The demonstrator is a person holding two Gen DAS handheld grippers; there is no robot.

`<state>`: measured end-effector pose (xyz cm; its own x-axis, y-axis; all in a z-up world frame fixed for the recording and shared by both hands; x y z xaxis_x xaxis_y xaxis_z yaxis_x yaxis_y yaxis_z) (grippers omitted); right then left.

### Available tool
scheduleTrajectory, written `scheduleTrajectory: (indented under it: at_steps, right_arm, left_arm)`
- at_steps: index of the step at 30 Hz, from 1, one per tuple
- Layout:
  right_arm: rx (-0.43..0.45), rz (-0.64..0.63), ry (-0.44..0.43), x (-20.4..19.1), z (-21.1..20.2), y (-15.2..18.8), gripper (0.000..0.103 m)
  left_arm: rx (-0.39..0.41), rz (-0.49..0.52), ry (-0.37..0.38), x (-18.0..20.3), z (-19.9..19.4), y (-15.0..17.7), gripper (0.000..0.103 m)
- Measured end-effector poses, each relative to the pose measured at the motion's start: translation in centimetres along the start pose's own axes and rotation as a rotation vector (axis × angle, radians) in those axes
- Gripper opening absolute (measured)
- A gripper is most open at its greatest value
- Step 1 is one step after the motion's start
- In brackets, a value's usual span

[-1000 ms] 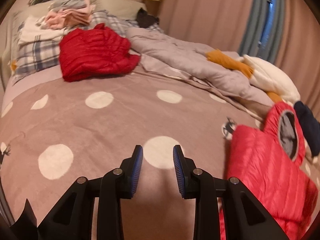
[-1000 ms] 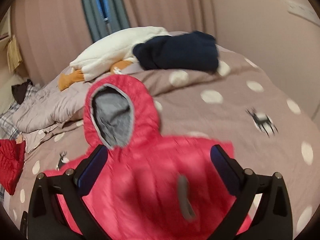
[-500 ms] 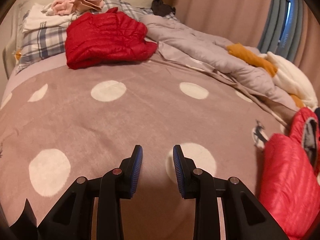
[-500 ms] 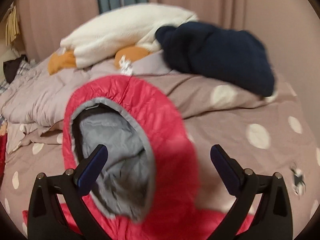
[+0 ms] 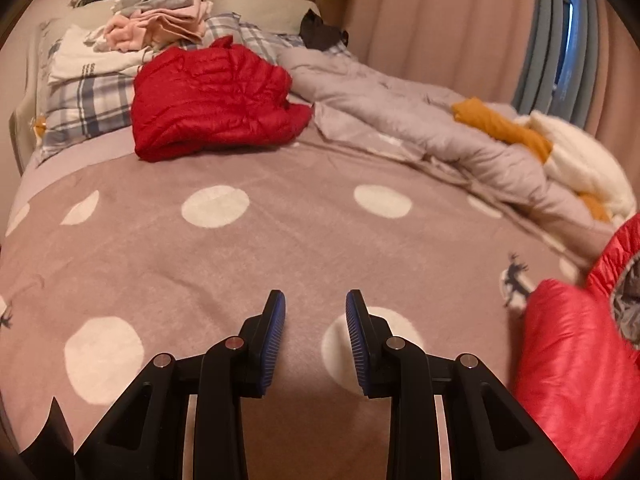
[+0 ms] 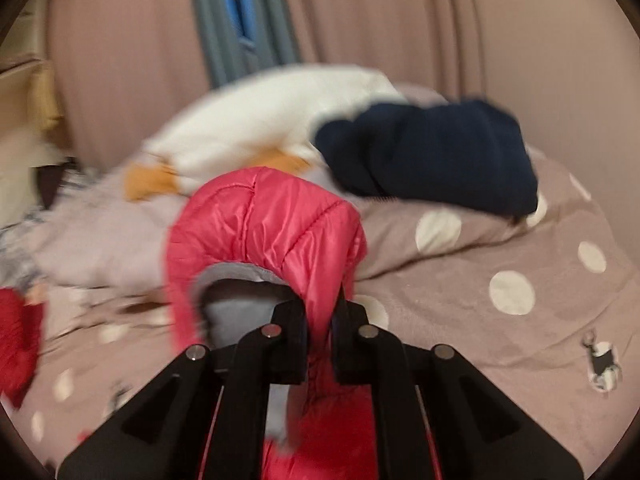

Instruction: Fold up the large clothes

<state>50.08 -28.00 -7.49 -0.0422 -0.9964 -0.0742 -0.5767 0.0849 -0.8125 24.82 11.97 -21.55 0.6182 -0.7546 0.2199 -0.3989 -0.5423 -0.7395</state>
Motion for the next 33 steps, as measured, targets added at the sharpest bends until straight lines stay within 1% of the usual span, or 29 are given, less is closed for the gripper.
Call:
scheduleTrajectory:
  at_steps: [2, 4, 6, 7, 8, 9, 10, 11, 12, 13, 14, 15, 16, 17, 18, 19, 20, 21, 22, 23, 24, 25, 26, 27, 28, 29, 30, 32, 33]
  right_arm:
    - [0.038, -0.015, -0.103, 0.2, -5.7, 0.8, 0.01]
    - [0.058, -0.034, -0.14, 0.9, -10.0, 3.0, 0.012]
    - [0.024, -0.028, -0.159, 2.0, -13.1, 6.7, 0.014]
    - [-0.006, -0.022, -0.169, 2.7, -14.0, 8.4, 0.017]
    - [-0.066, -0.018, -0.158, 3.5, -14.5, 10.6, 0.027]
    - [-0.111, -0.014, -0.128, 4.2, -14.7, 12.2, 0.037]
    - [-0.149, -0.004, -0.102, 5.0, -14.8, 13.4, 0.061]
    - [-0.174, 0.031, -0.088, 6.2, -15.2, 14.7, 0.077]
    - [-0.169, 0.067, -0.093, 7.1, -15.6, 15.4, 0.081]
    - [-0.154, 0.121, -0.1, 8.5, -16.1, 15.9, 0.082]
    - [-0.15, 0.156, -0.092, 9.2, -16.6, 16.1, 0.082]
    - [-0.145, 0.182, -0.091, 9.7, -16.8, 16.2, 0.083]
    - [-0.138, 0.209, -0.101, 9.9, -17.2, 16.4, 0.087]
    - [-0.134, 0.241, -0.128, 10.0, -17.1, 16.6, 0.092]
    - [-0.14, 0.261, -0.15, 9.9, -17.0, 16.7, 0.093]
    - [-0.151, 0.28, -0.173, 9.7, -16.7, 16.8, 0.093]
    - [-0.162, 0.296, -0.204, 9.1, -16.3, 16.9, 0.093]
    - [-0.169, 0.302, -0.224, 8.4, -15.9, 17.1, 0.093]
    - [-0.182, 0.309, -0.243, 7.5, -15.5, 17.2, 0.093]
    - [-0.201, 0.32, -0.265, 6.4, -14.6, 17.6, 0.092]
    - [-0.214, 0.335, -0.287, 5.8, -13.8, 17.7, 0.09]
    - [-0.223, 0.35, -0.314, 5.3, -13.1, 17.8, 0.082]
    - [-0.24, 0.368, -0.354, 4.4, -11.9, 18.1, 0.059]
    - [-0.257, 0.375, -0.36, 3.9, -11.1, 18.3, 0.043]
    - [-0.273, 0.376, -0.341, 3.5, -10.6, 18.7, 0.019]
    - [-0.288, 0.365, -0.31, 2.9, -9.9, 19.2, 0.015]
    - [-0.293, 0.356, -0.303, 2.6, -9.5, 19.4, 0.014]
    - [-0.288, 0.339, -0.306, 2.2, -9.4, 20.0, 0.01]
    - [-0.273, 0.323, -0.301, 2.1, -9.8, 20.0, 0.01]
  left_arm:
    - [0.031, 0.003, 0.007, 0.2, -1.3, 0.0, 0.029]
    - [0.033, -0.001, 0.035, 0.4, -2.7, 0.3, 0.029]
    - [0.03, -0.01, 0.077, 0.6, -3.7, 0.7, 0.029]
    - [0.025, -0.015, 0.099, 0.8, -4.2, 1.0, 0.029]
    - [0.018, -0.018, 0.124, 1.1, -4.6, 1.2, 0.029]
    - [0.011, -0.019, 0.15, 1.4, -4.8, 1.2, 0.03]
    - [0.0, -0.026, 0.182, 1.8, -5.3, 1.4, 0.039]
    - [-0.009, -0.037, 0.206, 2.1, -5.6, 1.6, 0.051]
    - [-0.022, -0.063, 0.247, 2.5, -6.1, 1.9, 0.056]
    - [-0.035, -0.083, 0.297, 2.9, -6.5, 2.1, 0.065]
    - [-0.052, -0.091, 0.364, 3.6, -7.0, 2.2, 0.073]
    - [-0.07, -0.09, 0.438, 4.5, -7.4, 2.5, 0.076]
    - [-0.083, -0.084, 0.496, 5.4, -7.7, 2.7, 0.08]
    - [-0.098, -0.058, 0.557, 6.8, -7.9, 3.1, 0.08]
    - [-0.12, -0.027, 0.599, 8.2, -7.9, 3.4, 0.08]
    - [-0.144, -0.009, 0.634, 9.3, -7.8, 3.5, 0.08]
    - [-0.186, 0.009, 0.685, 10.6, -7.4, 3.8, 0.08]
    - [-0.251, 0.019, 0.749, 12.1, -6.6, 4.1, 0.08]
    - [-0.312, 0.005, 0.804, 13.2, -5.7, 4.4, 0.08]
    - [-0.382, -0.05, 0.855, 14.2, -4.3, 4.7, 0.08]
    - [-0.434, -0.118, 0.867, 14.7, -2.9, 4.9, 0.08]
    - [-0.469, -0.169, 0.875, 15.0, -2.0, 5.3, 0.076]
    - [-0.509, -0.206, 0.9, 15.4, -0.9, 5.6, 0.064]
    - [-0.543, -0.191, 0.912, 16.1, 0.3, 6.0, 0.058]
    - [-0.548, -0.169, 0.899, 16.5, 0.8, 6.4, 0.05]
    - [-0.559, -0.154, 0.872, 16.7, 1.5, 6.7, 0.042]
    - [-0.587, -0.175, 0.862, 16.8, 2.2, 7.1, 0.04]
    - [-0.609, -0.22, 0.913, 16.6, 2.5, 7.2, 0.032]
    - [-0.612, -0.224, 0.936, 16.6, 2.4, 7.0, 0.031]
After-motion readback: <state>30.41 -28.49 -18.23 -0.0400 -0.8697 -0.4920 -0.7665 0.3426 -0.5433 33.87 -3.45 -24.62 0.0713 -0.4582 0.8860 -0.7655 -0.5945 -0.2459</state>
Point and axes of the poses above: each gripper's, at about its wrist camera, not at the fingertips, and z roughly the way its jaws point, x to its right, y to its underside, the point moved 1 cm from there along z, roughly the way its jaws point, and after that the axes turned 5 degrees about y, right-handed, at the moved point
